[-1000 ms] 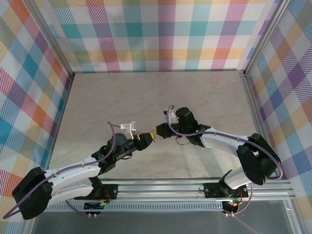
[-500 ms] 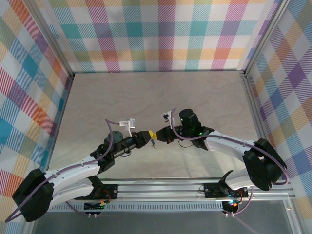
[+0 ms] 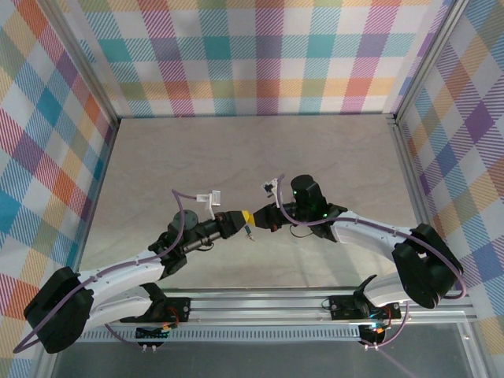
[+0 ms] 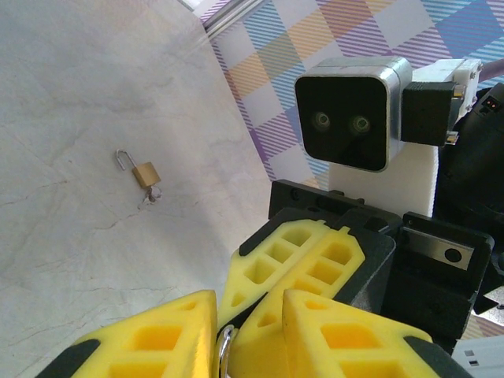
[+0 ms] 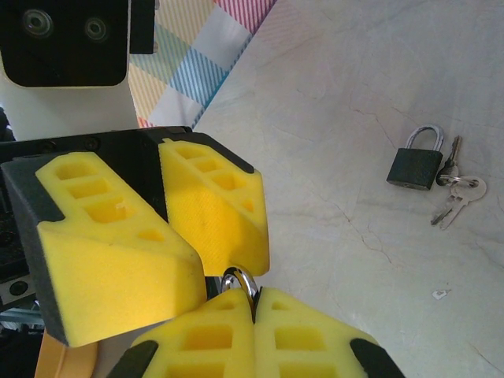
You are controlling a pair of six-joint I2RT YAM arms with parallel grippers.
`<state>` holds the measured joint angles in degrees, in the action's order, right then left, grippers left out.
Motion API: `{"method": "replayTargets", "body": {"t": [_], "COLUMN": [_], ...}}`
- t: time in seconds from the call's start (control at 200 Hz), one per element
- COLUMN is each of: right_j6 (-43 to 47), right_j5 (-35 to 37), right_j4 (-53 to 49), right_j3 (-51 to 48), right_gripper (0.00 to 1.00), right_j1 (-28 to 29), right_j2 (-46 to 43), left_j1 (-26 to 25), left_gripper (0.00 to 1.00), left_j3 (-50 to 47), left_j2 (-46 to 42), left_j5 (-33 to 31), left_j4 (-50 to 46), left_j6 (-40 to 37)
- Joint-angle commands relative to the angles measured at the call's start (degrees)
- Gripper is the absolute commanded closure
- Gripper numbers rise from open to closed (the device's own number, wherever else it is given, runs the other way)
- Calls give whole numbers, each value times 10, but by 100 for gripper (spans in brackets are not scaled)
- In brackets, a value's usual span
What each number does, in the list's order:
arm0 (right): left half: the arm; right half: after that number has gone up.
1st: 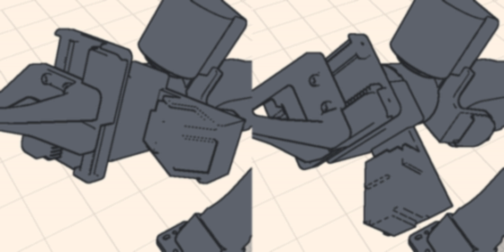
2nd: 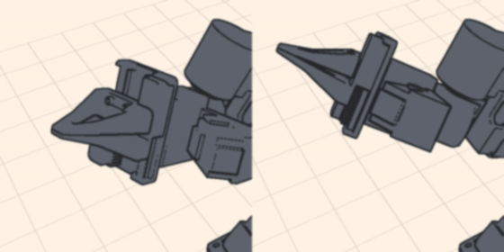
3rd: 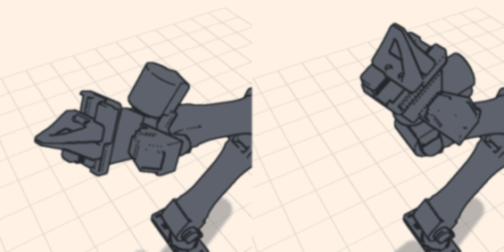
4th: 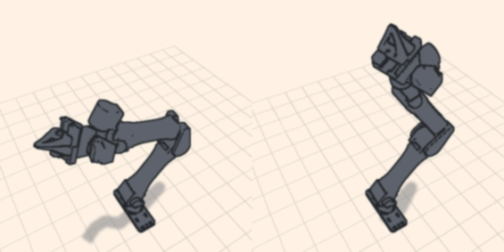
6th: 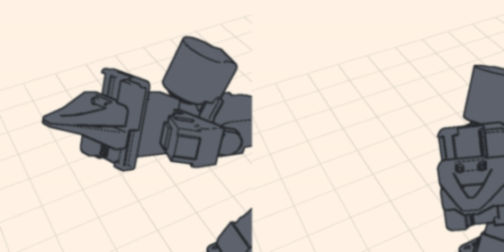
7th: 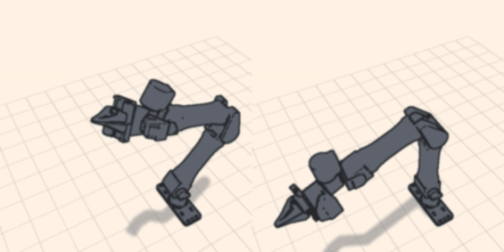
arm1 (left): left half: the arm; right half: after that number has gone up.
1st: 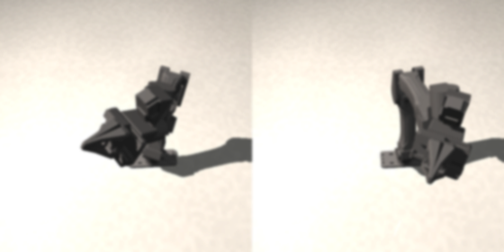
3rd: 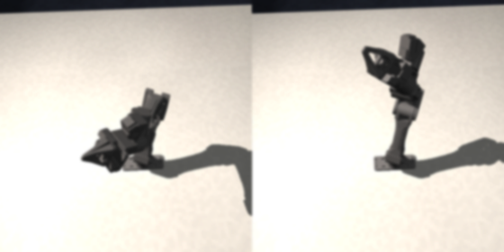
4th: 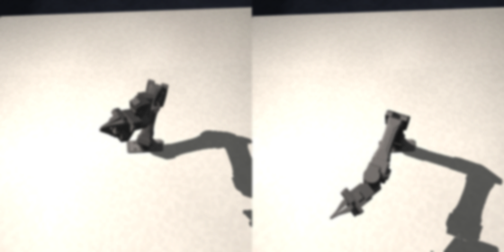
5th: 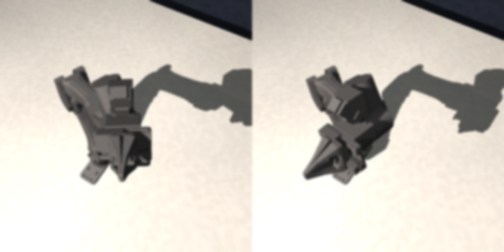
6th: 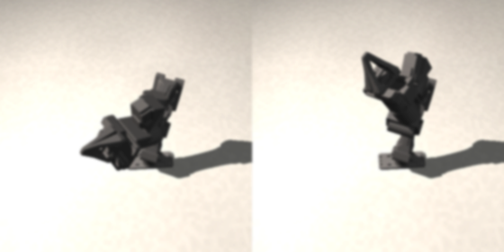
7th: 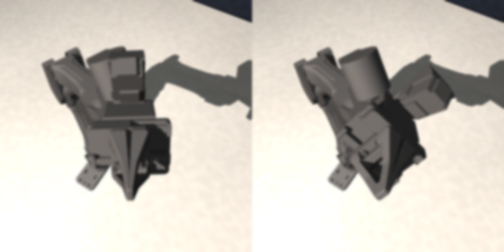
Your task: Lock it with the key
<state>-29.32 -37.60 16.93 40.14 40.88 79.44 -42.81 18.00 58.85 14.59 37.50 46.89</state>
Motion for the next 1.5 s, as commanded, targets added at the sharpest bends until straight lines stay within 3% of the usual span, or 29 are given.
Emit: {"method": "replayTargets", "body": {"t": [0.0,0.27,0.44,1.16,1.24,1.34,1.495], "right_j6": [3,0,-4,-14,-12,-15,-15], "right_j5": [2,-1,-18,-61,-68,-76,-87], "right_j4": [15,10,18,33,36,43,49], "right_j3": [10,15,19,28,27,24,22], "right_gripper": [100,100,100,100,100,100,100], "right_j1": [-1,-4,-4,-4,-4,-3,-2], "right_j2": [-10,-18,-20,-10,-5,3,8], "left_j1": [1,2,2,2,2,2,2], "left_gripper": [69,61,61,77,76,67,67], "left_j3": [-12,-24,-28,-15,-15,-16,-16], "left_j2": [-19,-70,-104,-66,-70,-77,-78], "left_j5": [39,31,16,41,33,22,15], "left_j4": [30,-21,-61,-42,-46,-49,-42], "left_j6": [1,-2,-6,-15,-15,-15,-13]}}
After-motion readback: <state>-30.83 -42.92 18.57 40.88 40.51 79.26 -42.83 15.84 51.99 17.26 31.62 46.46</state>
